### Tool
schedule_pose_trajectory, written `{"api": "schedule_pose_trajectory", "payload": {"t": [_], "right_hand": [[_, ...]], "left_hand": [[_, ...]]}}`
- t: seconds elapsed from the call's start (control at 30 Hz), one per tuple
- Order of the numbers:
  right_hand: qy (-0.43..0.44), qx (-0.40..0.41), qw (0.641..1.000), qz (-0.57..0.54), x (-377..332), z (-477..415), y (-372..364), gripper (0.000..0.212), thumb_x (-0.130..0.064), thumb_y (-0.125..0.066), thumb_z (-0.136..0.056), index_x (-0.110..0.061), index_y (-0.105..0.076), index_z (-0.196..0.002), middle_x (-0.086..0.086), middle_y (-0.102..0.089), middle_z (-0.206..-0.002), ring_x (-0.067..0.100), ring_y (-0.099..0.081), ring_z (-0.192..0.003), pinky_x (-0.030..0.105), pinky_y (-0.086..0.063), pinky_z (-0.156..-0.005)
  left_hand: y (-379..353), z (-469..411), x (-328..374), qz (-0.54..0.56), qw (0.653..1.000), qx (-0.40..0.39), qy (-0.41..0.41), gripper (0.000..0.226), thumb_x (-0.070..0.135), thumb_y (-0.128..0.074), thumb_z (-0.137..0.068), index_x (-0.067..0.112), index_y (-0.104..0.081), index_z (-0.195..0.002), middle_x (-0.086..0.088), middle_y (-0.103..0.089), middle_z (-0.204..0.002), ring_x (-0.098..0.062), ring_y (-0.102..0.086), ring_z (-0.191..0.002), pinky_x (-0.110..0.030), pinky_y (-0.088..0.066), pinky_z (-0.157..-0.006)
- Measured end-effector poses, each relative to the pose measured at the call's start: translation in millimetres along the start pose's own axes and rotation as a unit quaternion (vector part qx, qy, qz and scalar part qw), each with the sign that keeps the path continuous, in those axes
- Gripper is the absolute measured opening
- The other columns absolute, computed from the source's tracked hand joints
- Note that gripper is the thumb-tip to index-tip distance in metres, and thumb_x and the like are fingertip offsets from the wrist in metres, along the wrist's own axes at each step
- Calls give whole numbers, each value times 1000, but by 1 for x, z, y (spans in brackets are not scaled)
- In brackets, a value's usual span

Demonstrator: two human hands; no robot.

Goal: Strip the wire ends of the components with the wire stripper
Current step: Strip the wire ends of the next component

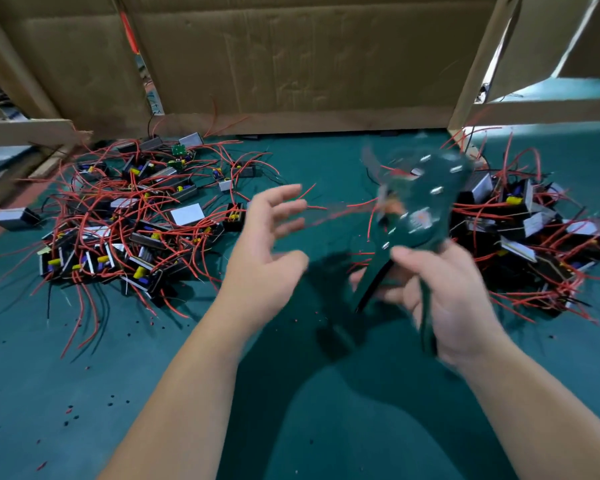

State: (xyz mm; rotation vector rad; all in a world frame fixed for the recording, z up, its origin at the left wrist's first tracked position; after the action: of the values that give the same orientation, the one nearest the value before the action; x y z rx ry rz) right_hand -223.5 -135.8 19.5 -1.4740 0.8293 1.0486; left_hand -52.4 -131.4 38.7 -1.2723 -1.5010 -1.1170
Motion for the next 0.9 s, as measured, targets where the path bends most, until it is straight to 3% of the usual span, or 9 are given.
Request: {"api": "schedule_pose_trajectory", "payload": {"t": [0.07,0.13,0.23,0.3,0.37,0.53,0.7,0.8,0.9], "right_hand": [[75,41,996,-21,-21,-3,15,18,-12,-54,-76,-17,-60,-93,7,-67,-79,38,-69,-70,50,-57,-62],[81,46,994,-47,-26,-4,23,17,-14,-52,-79,-21,-58,-93,3,-66,-84,39,-69,-71,49,-57,-63],[47,34,997,-58,-18,-2,20,19,-16,-51,-80,-21,-55,-98,19,-66,-111,41,-67,-71,49,-55,-62],[43,23,998,-46,-15,-2,15,16,-16,-52,-80,-19,-55,-96,25,-65,-112,41,-66,-71,48,-55,-62],[41,16,998,-36,-14,-2,13,14,-17,-52,-80,-17,-54,-94,27,-67,-106,42,-66,-71,49,-55,-64],[24,2,999,-29,-8,-1,12,23,-18,-50,-81,-8,-50,-103,28,-68,-97,44,-65,-72,51,-54,-61],[13,-6,999,-40,-5,0,9,22,-18,-50,-81,-8,-51,-100,29,-67,-94,46,-65,-73,53,-54,-64],[6,-12,999,-39,-2,1,7,20,-18,-51,-80,-8,-53,-97,30,-67,-94,45,-66,-73,54,-55,-65],[2,-16,999,-37,-1,2,6,19,-17,-51,-80,-8,-53,-96,28,-67,-91,45,-66,-73,52,-55,-65]], "left_hand": [[22,-2,7,-105,987,114,-44,50,5,-42,-63,33,-49,-104,10,-58,-109,-10,-58,-101,-15,-45,-73],[33,-3,6,-212,963,154,-61,41,3,-47,-69,24,-52,-105,6,-60,-106,-14,-56,-100,-21,-44,-81],[30,-7,-18,-402,909,105,5,41,12,-55,-84,26,-51,-122,-2,-54,-128,-29,-43,-118,-38,-31,-100],[29,-5,-42,-482,866,70,115,40,36,-48,-93,41,-44,-133,-9,-37,-147,-29,-26,-131,-42,-19,-106],[26,-4,-59,-534,828,31,167,44,52,-36,-96,45,-35,-139,-15,-19,-156,-29,-13,-140,-46,-9,-111],[30,-11,-59,-559,813,65,148,55,52,-40,-94,30,-36,-144,-4,-27,-153,-26,-20,-137,-45,-10,-110],[34,-18,-46,-541,828,116,98,41,41,-51,-91,42,-48,-131,-9,-29,-148,-29,-24,-131,-45,-16,-107],[31,-19,-52,-573,807,85,112,40,46,-43,-93,45,-45,-133,-4,-20,-156,-27,-22,-134,-46,-12,-109],[33,-17,-46,-589,795,105,101,39,48,-48,-90,42,-49,-128,2,-34,-144,-30,-30,-123,-47,-15,-105]]}}
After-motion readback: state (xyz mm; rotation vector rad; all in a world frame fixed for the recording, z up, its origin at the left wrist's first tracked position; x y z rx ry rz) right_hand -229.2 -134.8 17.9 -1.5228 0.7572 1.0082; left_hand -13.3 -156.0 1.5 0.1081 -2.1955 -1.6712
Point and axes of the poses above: each hand's wrist, its own z-axis away from the middle knuckle, its own y-axis out of the back of the hand, x = y × z, the point moved 8 cm from there along -z, towards the middle knuckle
